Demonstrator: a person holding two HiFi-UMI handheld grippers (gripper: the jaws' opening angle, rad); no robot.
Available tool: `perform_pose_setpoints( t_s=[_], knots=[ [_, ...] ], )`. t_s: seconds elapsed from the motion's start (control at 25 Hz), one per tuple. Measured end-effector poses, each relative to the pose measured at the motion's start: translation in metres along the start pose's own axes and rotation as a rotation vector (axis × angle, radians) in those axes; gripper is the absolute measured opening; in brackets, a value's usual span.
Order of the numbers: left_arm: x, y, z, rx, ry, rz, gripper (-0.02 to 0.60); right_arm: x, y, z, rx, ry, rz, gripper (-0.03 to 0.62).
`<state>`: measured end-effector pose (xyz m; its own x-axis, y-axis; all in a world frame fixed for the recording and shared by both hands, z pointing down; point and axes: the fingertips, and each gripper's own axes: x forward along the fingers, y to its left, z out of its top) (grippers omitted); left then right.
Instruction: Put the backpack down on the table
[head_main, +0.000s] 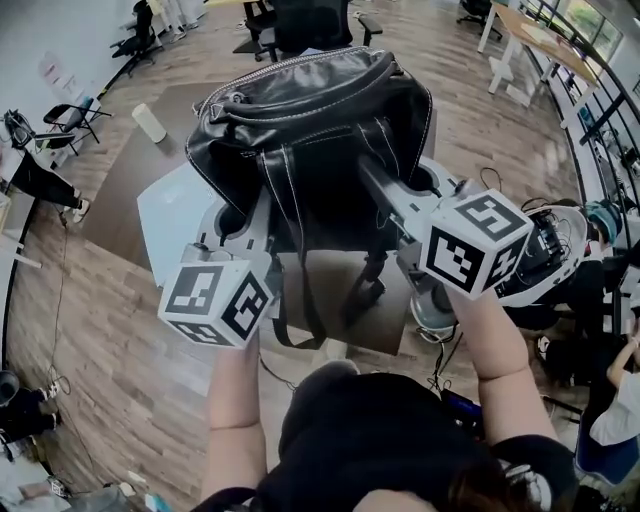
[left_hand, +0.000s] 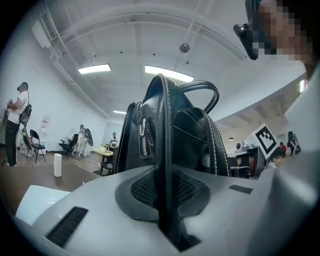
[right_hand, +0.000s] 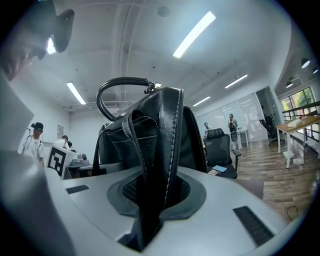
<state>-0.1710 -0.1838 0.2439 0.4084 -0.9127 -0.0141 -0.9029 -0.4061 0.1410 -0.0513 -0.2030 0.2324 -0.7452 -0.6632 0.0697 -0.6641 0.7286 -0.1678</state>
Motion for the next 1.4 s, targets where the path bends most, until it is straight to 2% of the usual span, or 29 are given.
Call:
perform_pose_setpoints(
  t_s=[0.24, 0.52, 1.0, 1.4],
  knots=[
    [0.036, 0.034, -0.012, -0.005, 0.025, -0.043, 0.051, 0.036, -0.022, -0.011, 0.015, 0.014, -0.069, 0.066],
    [0.08, 0.049, -0.032, -0.005, 0.052, -0.037, 0.051, 0.062, -0.063, -0.024, 0.033, 0.032, -0.103, 0.066],
    [0.148, 0.064, -0.06, -0.003, 0.053, 0.097, 0.051, 0.102, -0.136, -0.036, 0.007, 0.079, -0.048, 0.067],
    [0.199, 0.089, -0.108, 0.028, 0.12, 0.156, 0.051, 0.141, -0.189, -0.078, 0.004, 0.116, -0.059, 0.072]
  ],
)
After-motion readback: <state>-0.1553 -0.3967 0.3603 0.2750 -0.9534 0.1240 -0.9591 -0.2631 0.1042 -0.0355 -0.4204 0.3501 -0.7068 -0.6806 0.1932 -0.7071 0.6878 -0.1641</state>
